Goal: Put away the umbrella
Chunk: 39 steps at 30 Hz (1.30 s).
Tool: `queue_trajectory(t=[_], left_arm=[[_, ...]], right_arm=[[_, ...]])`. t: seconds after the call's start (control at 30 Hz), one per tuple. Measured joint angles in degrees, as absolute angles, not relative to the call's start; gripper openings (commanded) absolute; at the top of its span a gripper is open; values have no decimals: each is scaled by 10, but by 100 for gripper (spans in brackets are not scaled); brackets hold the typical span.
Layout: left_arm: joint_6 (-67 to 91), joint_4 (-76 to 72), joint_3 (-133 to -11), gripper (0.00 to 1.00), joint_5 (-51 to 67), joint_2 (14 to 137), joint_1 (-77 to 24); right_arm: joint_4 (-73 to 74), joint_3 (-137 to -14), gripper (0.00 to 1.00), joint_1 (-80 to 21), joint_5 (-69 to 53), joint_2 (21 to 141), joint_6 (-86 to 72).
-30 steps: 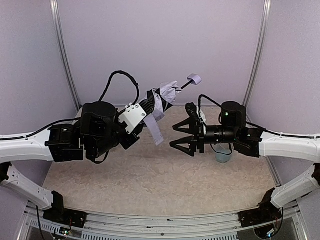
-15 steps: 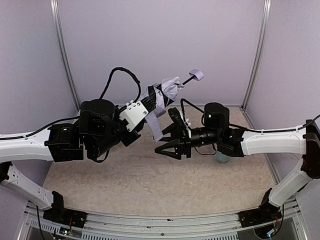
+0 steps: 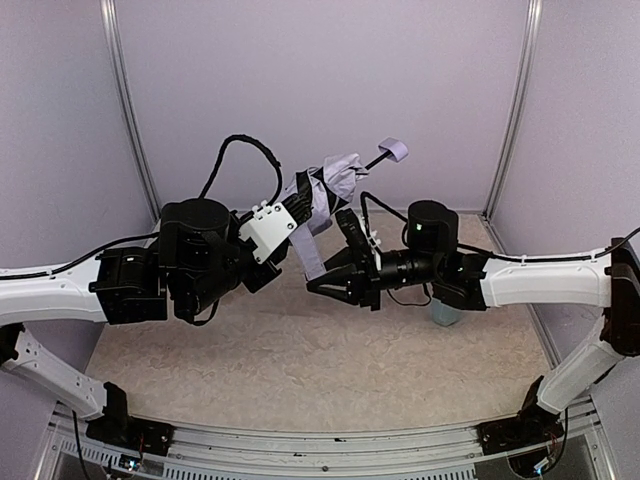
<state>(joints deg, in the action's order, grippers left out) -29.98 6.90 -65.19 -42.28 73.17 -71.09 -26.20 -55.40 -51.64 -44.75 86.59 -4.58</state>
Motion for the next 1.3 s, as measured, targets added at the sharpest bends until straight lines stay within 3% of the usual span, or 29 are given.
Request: queue_trajectory(t=[0.07,0.1,0.27,0.3,0.6,0.8,0.97,1.3], left_arm=[[-300,69,-652,0,-423,732,-711],[-299,69,-652,0,-423,732,-711],[-298,70,-652,0,-423,732,-711],[-298,70,-652,0,-423,732,-711],[-280,69,-651,0,-422,734,-703],[-225,74,-651,0,-386,736,-633],[-208,104,-651,0,-309,736,-583],[-200,109,-669,0,-100,724,-613]], right_arm=[[-258,-559,34,-516,-445,866,-44],[-255,-560,31,-516,-444,866,-46],[-243,-567,2,-516,-438,866,-36],[-242,-567,0,-516,-438,866,-38],[-263,-548,0,-516,-417,859,-38],[-269,-511,0,-516,-380,856,-48],[-284,-446,0,-516,-341,814,-74],[-352,-407,0,-473,-329,834,-79]])
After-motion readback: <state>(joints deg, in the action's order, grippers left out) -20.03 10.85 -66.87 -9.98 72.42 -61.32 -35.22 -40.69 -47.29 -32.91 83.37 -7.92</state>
